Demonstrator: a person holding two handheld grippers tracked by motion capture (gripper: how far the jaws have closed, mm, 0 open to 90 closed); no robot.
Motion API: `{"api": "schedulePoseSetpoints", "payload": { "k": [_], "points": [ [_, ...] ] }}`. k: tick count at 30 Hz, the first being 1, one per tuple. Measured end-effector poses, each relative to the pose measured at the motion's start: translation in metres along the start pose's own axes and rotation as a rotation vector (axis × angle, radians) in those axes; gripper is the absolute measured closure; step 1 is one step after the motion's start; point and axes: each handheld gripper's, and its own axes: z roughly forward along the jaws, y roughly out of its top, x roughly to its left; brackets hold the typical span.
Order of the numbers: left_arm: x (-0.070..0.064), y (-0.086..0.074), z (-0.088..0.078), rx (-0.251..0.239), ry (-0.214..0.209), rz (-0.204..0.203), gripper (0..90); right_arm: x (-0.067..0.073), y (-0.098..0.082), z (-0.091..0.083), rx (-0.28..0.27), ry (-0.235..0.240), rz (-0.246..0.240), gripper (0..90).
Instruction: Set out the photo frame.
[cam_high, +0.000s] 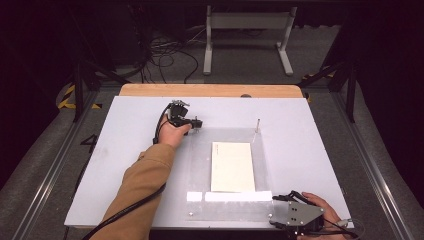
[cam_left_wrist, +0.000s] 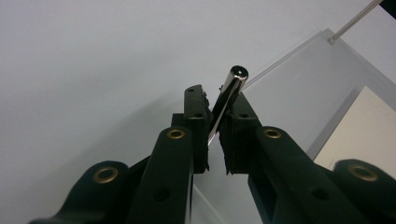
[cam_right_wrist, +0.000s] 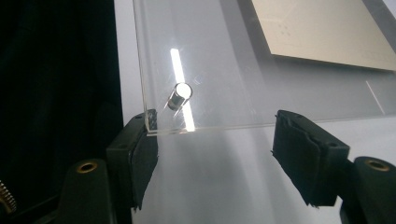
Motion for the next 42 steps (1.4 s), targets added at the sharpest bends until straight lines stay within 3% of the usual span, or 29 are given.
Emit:
{"api": "schedulePoseSetpoints", "payload": {
  "k": [4,8,10,20,29,31,33,35,36,37,41,42],
  "points": [
    [0.000,0.000,0.000,0.006,-0.001,0.005,81.6,0.000,0.000,-0.001,0.004,-0.006,0.008,35.0],
    [0.000,0.000,0.001,0.001,-0.004,0.005,81.8,-0.001,0.002,-0.007,-0.027,-0.031,0.013,36.7],
    [0.001,0.000,0.001,0.000,-0.005,0.012,81.9,-0.002,0.004,-0.010,-0.046,-0.065,0.001,37.7],
    [0.002,-0.001,0.001,-0.001,-0.012,0.026,81.8,0.000,0.009,-0.014,-0.058,-0.115,-0.018,40.1],
    [0.002,-0.002,0.001,-0.026,-0.015,0.085,82.0,0.003,0.021,-0.032,-0.044,-0.196,-0.034,52.1],
    [0.002,-0.001,-0.002,-0.060,-0.010,0.107,75.0,0.003,0.023,-0.035,-0.039,-0.209,-0.043,54.5],
    [-0.001,0.002,-0.009,-0.117,0.025,0.122,63.1,0.003,0.025,-0.037,-0.041,-0.218,-0.052,56.2],
    [-0.004,0.005,-0.018,-0.133,0.062,0.161,53.3,0.002,0.027,-0.039,-0.043,-0.223,-0.054,57.1],
    [-0.004,0.005,-0.018,-0.133,0.062,0.161,50.7,0.002,0.027,-0.039,-0.043,-0.223,-0.054,57.1],
    [-0.005,0.006,-0.024,-0.133,0.078,0.192,50.7,0.002,0.028,-0.041,-0.042,-0.224,-0.052,57.3],
    [-0.011,0.002,-0.045,-0.172,0.093,0.241,47.9,-0.003,0.032,-0.047,-0.065,-0.235,-0.042,59.6],
    [-0.012,0.000,-0.048,-0.171,0.095,0.239,48.0,-0.005,0.033,-0.049,-0.072,-0.235,-0.040,59.8]
  ]
}}
